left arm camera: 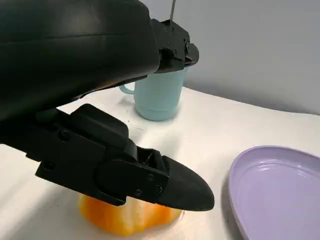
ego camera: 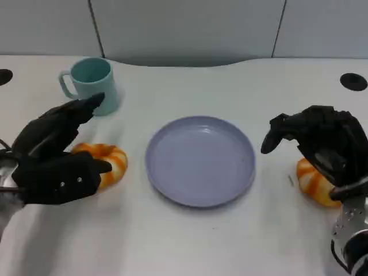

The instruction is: Grasp the bread from the table and place it into the plate.

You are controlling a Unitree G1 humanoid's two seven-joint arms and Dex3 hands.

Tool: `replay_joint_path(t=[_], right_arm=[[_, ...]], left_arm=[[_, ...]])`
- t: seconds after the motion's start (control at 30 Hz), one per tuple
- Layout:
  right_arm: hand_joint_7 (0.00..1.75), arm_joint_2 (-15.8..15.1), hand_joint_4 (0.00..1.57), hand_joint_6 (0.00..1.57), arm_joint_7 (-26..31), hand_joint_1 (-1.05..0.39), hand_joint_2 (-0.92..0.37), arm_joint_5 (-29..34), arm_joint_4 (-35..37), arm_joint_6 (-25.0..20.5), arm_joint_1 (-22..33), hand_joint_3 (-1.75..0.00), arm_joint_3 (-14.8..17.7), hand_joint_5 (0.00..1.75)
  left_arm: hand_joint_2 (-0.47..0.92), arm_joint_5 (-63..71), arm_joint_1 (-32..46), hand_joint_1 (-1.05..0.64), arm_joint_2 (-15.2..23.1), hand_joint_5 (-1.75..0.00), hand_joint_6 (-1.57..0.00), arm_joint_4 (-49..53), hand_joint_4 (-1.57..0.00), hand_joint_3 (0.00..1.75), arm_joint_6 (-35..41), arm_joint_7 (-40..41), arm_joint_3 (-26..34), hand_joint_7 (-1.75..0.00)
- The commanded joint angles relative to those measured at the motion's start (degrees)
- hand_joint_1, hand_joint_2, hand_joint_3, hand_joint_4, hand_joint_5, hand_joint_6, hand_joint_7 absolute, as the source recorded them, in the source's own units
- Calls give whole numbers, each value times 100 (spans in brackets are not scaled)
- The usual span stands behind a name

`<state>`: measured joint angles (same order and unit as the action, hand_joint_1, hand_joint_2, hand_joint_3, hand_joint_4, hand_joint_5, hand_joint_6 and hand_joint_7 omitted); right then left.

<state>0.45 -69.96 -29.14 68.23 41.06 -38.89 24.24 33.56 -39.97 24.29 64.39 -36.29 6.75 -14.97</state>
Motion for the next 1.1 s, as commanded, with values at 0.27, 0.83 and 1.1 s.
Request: replay_joint_path(t=[0.27, 0.83, 1.1], right_arm=[[28, 24, 75, 109, -167, -44, -83, -53, -48, -3, -63, 0, 101, 135], [30, 15, 71, 106, -276, -43, -83, 7, -51, -41, -25, 0, 183, 133], [30, -28, 71, 106, -319, -42, -83, 36, -104, 20, 14, 0, 173, 133]], left_arm=[[92, 377, -492, -105, -451, 0, -4, 1069, 0, 17, 1156, 464, -609, -2], [92, 386, -608, -105, -812, -2, -9, 1418, -3, 16, 2271, 451, -905, -6], [92, 181, -529, -105, -892, -5, -11, 1484, -7, 13, 2534, 252, -728, -7]])
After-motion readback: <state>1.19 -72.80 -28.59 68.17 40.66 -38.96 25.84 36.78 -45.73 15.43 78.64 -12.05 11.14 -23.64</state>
